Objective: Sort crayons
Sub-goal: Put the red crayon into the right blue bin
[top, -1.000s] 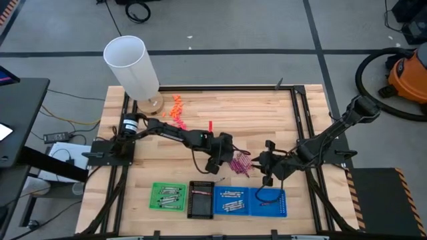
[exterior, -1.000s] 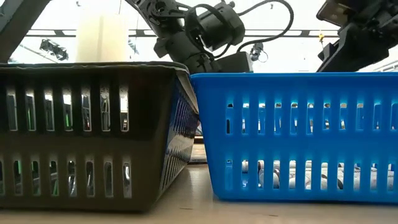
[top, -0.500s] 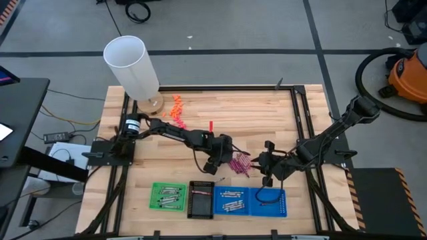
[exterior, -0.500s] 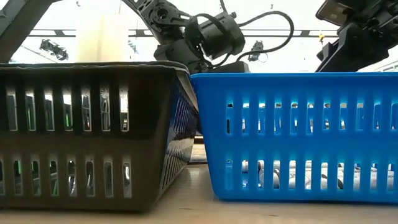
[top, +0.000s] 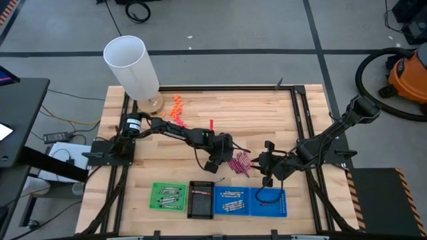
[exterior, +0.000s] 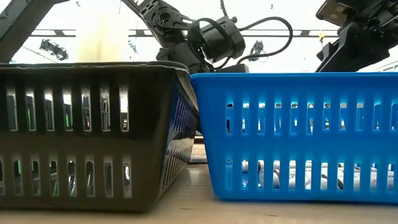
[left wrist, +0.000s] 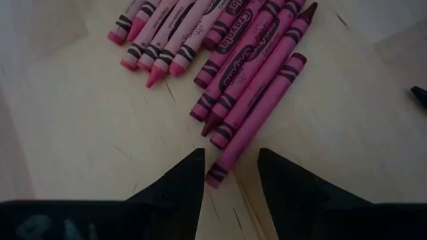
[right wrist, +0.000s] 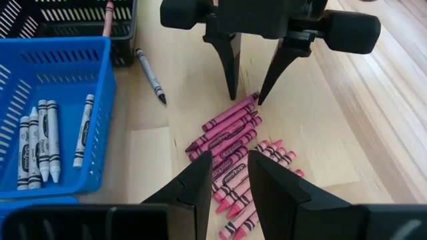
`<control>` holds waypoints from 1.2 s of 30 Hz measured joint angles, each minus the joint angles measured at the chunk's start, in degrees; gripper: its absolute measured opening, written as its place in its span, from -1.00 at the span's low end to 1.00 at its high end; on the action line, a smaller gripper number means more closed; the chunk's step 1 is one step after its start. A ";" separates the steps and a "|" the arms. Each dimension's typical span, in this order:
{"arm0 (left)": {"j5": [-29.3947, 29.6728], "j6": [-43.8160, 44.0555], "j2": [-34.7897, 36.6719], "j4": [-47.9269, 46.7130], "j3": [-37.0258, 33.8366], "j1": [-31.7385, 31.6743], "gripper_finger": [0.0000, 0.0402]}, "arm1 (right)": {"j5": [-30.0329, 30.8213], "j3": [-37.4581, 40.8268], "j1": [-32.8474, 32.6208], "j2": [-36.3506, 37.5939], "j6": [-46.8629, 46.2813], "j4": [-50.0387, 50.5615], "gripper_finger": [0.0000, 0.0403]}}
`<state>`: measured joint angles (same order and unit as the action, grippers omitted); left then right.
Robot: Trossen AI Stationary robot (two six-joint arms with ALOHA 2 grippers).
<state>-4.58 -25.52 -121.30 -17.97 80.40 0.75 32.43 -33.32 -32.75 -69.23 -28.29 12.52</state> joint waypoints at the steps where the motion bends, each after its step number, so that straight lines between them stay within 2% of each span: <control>1: 0.00 0.00 0.00 -0.05 0.00 0.00 -0.24 | -0.03 -0.01 0.00 0.00 0.00 -0.03 -0.47; 8: 0.00 0.00 -0.07 -0.62 -0.03 0.00 -0.31 | 0.31 -0.01 0.00 0.00 0.01 -0.06 -0.47; 17: -0.17 0.18 0.13 -4.06 0.02 0.18 -0.91 | 0.68 -0.01 0.00 0.00 0.02 -1.08 -0.47; 21: -0.50 -1.35 1.04 -5.89 -0.09 0.61 -0.92 | -1.31 0.00 0.00 0.00 0.65 -0.93 -0.47; 24: -0.60 -2.71 2.13 -9.41 0.38 0.75 -0.88 | -0.09 -0.02 0.16 0.04 1.04 0.06 -0.47; 27: -0.72 -2.51 4.08 -13.73 0.59 0.74 -0.88 | 4.53 -0.11 2.47 0.17 -6.64 7.29 -0.47; 30: -0.90 -0.78 7.17 -13.93 0.94 0.72 -0.89 | 6.46 -0.04 7.39 -0.16 -22.18 23.97 -0.48; 33: -1.01 0.82 8.12 -13.12 1.02 0.72 -0.89 | 2.36 0.00 13.84 -0.15 -36.35 38.10 -0.48; 36: -1.03 2.20 8.17 -11.41 0.86 1.01 -0.89 | -1.50 0.00 18.58 -0.15 -38.50 44.02 -0.48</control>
<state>-5.61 -23.31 -113.13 -29.38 81.26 1.77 30.93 -33.32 -14.17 -69.38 -66.79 56.55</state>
